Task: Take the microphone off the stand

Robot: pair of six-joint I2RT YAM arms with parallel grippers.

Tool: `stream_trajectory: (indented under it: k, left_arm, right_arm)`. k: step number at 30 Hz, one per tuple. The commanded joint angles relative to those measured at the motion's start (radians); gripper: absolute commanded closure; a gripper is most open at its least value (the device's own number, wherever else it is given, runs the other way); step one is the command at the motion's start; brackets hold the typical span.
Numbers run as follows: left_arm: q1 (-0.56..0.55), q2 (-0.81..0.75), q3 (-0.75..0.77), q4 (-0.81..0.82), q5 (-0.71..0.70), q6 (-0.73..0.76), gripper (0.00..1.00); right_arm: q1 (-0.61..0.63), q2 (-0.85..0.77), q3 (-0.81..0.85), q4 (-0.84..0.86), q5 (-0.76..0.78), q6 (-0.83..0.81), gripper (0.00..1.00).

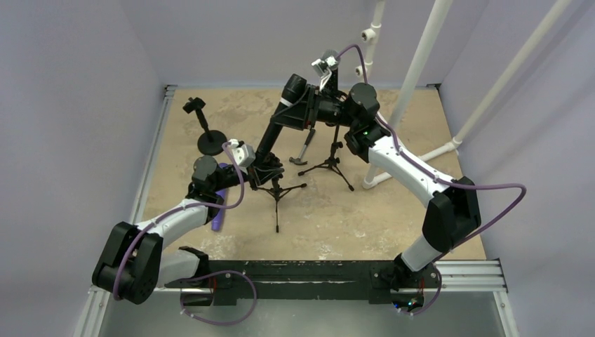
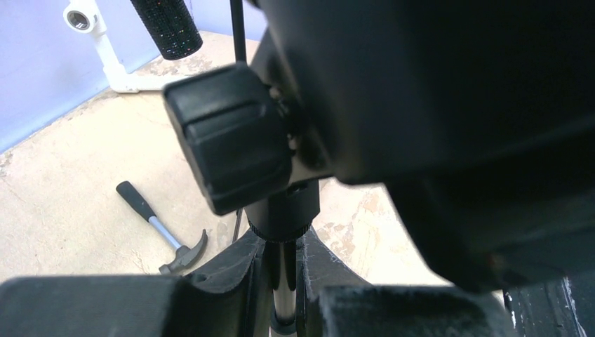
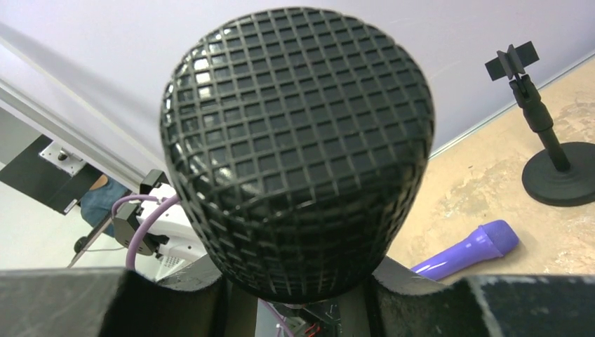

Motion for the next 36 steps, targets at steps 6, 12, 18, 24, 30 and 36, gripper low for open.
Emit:
stream_trajectory:
  k: [6,12,18,24,30,36]
  left_arm:
    - [-0.006,-0.021,-0.042,0.057,0.103,0.127,1.00]
    - [-0.006,-0.022,-0.061,0.055,0.122,0.152,1.00]
    - [-0.006,-0.024,-0.078,0.051,0.121,0.196,1.00]
    - [-0.006,-0.024,-0.091,0.049,0.116,0.202,1.00]
    - [-0.006,-0.019,-0.097,0.051,0.092,0.191,1.00]
    - [-0.005,-0.016,-0.091,0.044,0.100,0.184,1.00]
  right_arm:
    - [0.009,-0.043,0.004,-0.015,0.025,-0.006,1.00]
    - [-0.002,-0.051,0.015,-0.046,0.030,0.003,1.00]
    - [-0.034,-0.068,0.005,-0.038,0.033,0.015,1.00]
    - [-0.046,-0.080,0.010,-0.069,0.045,0.013,1.00]
    - [-0.047,-0.080,0.056,-0.186,0.069,-0.020,1.00]
    - [-0.049,-0.071,0.110,-0.210,0.046,-0.055,1.00]
